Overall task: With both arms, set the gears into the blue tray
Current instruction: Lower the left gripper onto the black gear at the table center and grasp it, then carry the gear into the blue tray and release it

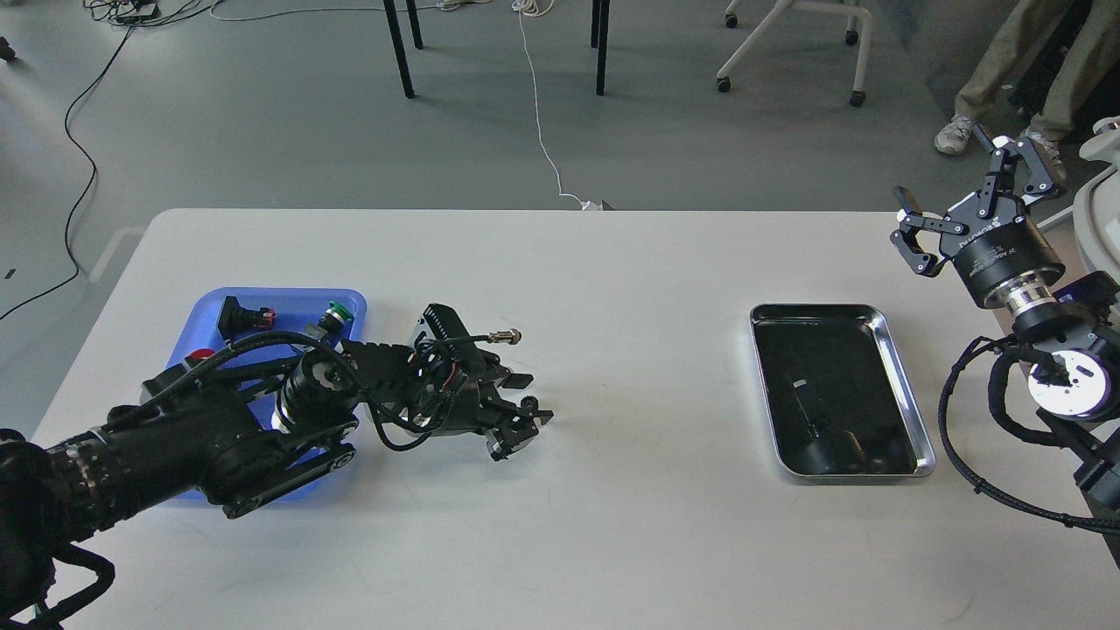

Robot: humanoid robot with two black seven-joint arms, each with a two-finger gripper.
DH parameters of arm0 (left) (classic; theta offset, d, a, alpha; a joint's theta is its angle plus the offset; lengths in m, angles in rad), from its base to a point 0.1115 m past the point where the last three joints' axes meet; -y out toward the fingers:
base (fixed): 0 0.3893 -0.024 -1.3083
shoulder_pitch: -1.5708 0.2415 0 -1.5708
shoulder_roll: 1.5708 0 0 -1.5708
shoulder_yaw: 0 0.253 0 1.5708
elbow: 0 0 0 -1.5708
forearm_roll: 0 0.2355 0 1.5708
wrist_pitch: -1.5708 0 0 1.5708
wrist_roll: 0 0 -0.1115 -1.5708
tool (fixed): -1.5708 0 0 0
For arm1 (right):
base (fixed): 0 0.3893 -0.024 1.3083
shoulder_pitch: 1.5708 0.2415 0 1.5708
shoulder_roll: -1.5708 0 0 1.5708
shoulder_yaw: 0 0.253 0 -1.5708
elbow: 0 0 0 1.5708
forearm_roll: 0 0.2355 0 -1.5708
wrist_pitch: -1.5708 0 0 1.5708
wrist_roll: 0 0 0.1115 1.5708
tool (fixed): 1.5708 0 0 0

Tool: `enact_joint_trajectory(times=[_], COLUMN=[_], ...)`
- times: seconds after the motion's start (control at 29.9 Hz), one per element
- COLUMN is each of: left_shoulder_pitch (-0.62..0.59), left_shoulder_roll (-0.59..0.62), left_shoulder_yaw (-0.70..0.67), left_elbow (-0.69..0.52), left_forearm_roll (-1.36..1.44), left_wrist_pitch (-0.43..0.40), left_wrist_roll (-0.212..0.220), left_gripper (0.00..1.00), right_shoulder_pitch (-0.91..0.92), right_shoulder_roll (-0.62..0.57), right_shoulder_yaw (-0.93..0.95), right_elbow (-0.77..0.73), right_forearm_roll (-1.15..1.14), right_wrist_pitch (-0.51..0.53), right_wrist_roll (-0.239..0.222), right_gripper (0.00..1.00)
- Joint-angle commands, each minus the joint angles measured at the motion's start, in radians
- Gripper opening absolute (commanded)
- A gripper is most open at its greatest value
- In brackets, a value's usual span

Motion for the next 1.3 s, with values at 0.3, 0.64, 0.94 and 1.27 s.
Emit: enact_joint_trajectory(times=[0.3, 0.64, 0.94, 1.27], left_shoulder_pitch=[0.013, 0.013, 0.008, -0.002], left_shoulder_roll=[0.024, 0.023, 0.026, 0.252], left_shoulder_yaw=[-0.002, -0.003, -0.020, -0.124], left_elbow=[-0.002, -0.002, -0.015, -0.169], left_forearm_roll=[0.000, 0.000, 0.000, -0.164], left_wrist_pitch=[0.001, -0.001, 0.002, 0.045], left_wrist_roll=[-0.002, -0.001, -0.002, -0.022], left_gripper=[0.33, 0.17, 0.11, 0.12], right_shoulder_pitch=[0.001, 0.001, 0.001, 0.001], right_shoulder_roll=[0.000, -0.002, -0.002, -0.005], right_shoulder_yaw=[0.000, 0.000, -0.001, -0.003], right_elbow=[0.000, 0.000, -0.002, -0.005], right_forearm_roll=[0.000, 0.000, -0.002, -0.002], right_wrist_pitch=[0.000, 0.000, 0.000, 0.000], right_wrist_roll=[0.000, 0.000, 0.000, 0.000], right_gripper=[0.99, 0.99, 0.99, 0.99])
